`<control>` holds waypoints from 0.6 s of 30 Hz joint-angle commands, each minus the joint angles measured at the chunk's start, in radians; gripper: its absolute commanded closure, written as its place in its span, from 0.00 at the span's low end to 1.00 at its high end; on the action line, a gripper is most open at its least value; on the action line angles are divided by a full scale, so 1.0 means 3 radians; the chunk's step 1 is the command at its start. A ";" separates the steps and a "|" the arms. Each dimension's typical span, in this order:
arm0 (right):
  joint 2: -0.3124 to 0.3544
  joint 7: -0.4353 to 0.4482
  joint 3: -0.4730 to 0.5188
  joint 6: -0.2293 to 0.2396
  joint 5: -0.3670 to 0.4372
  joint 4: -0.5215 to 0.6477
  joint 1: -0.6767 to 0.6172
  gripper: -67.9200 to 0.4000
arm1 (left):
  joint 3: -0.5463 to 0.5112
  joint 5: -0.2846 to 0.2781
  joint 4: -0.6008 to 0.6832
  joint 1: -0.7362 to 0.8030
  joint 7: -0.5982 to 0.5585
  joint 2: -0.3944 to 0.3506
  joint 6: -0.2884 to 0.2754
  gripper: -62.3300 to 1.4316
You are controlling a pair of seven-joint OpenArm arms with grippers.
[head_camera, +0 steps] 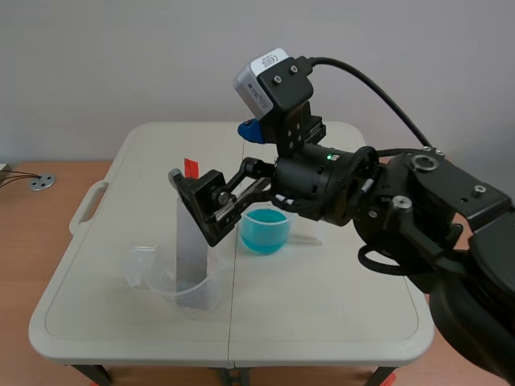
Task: Hold the metal plate by the orange handle, dip it into the blue solution, take it out and point at it, then put the plate back in the beaker on the left.
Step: 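Return to the home posture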
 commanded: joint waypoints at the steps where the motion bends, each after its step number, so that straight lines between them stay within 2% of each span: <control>1: 0.0039 0.0038 0.0090 -0.0001 -0.0011 0.0158 -0.0074 0.02 | -0.0254 -0.0107 0.0188 0.0015 -0.0081 -0.0080 0.0084 0.00; 6: 0.0170 0.0042 0.0341 0.0000 -0.0139 0.0488 -0.0421 0.02 | -0.0800 -0.0242 0.0624 0.0015 -0.0161 -0.0239 0.0273 0.00; 10: 0.0262 0.0093 0.0515 0.0000 -0.0267 0.0668 -0.0680 0.02 | -0.1108 -0.0345 0.0977 0.0017 -0.0306 -0.0361 0.0282 0.00; 13: 0.0334 0.0187 0.0628 0.0000 -0.0313 0.0749 -0.0868 0.02 | -0.1209 -0.0394 0.1219 0.0015 -0.0481 -0.0404 0.0282 0.00; 18: 0.0441 0.0370 0.0799 -0.0001 -0.0313 0.0875 -0.1216 0.02 | -0.1211 -0.0393 0.1550 -0.0075 -0.0818 -0.0323 0.0267 0.00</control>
